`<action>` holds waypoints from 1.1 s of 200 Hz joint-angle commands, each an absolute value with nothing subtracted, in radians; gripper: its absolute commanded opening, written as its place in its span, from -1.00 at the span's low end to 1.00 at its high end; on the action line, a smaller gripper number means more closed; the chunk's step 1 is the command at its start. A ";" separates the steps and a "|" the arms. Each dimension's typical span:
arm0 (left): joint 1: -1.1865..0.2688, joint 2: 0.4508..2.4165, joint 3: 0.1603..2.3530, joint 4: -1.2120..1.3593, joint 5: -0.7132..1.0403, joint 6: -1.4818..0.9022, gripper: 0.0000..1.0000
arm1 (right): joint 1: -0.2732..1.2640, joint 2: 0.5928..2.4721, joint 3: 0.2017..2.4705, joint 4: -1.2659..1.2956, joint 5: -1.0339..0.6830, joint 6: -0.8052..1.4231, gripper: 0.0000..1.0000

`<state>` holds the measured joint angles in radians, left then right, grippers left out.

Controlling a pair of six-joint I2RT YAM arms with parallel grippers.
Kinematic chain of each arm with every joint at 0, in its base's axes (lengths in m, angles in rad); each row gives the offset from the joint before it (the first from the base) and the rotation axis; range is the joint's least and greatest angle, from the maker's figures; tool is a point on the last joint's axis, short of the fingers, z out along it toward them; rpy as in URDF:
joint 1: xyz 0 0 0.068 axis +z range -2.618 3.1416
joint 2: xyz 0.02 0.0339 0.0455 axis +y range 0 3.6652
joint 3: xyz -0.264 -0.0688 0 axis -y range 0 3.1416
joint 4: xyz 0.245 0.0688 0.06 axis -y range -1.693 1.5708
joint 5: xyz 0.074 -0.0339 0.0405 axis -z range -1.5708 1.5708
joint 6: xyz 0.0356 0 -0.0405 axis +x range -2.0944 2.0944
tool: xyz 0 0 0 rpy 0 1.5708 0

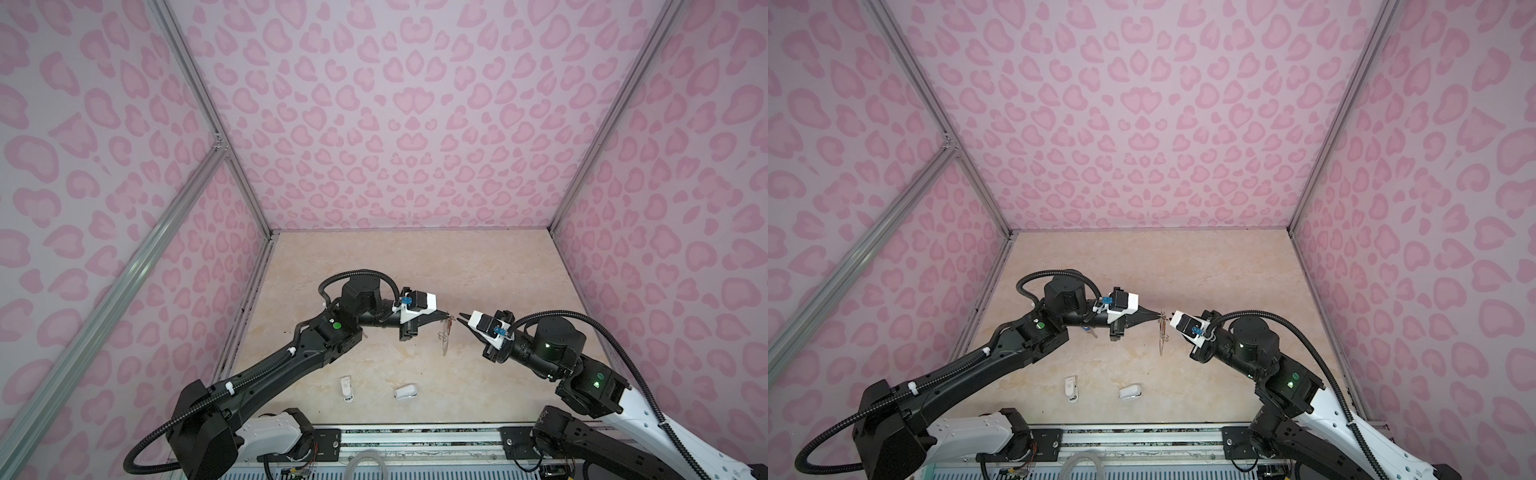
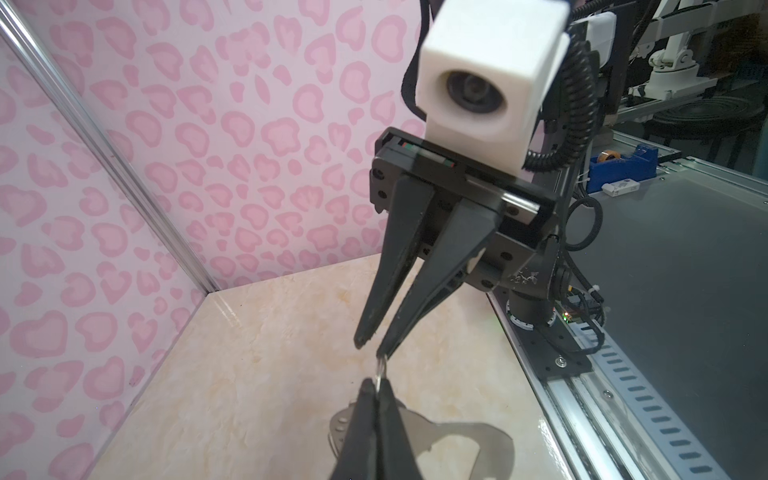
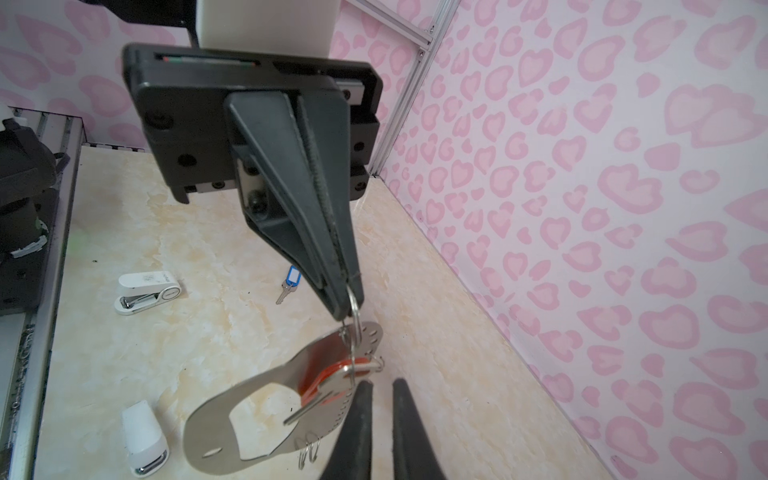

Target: Put the keys on the keyring

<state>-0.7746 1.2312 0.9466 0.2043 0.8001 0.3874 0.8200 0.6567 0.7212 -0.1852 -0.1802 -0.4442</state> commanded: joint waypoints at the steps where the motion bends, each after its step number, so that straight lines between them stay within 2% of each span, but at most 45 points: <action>1: -0.778 1.229 0.950 0.249 0.794 0.385 -0.93 | 0.821 0.667 0.728 -0.187 -0.212 -0.439 -0.72; 94: -0.785 1.224 0.948 0.239 0.776 0.389 -0.93 | 0.821 0.673 0.754 -0.307 -0.217 -0.457 -0.63; 197: -0.792 1.236 0.956 0.230 0.783 0.391 -0.94 | 0.821 0.692 0.763 -0.222 -0.245 -0.457 -0.71; 220: -0.794 1.239 0.958 0.228 0.783 0.395 -0.93 | 0.821 0.701 0.764 -0.216 -0.241 -0.457 -0.82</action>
<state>-0.7921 1.2343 0.9466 0.2035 0.7776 0.3885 0.8188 0.6952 0.7574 -0.2481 -0.2375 -0.4561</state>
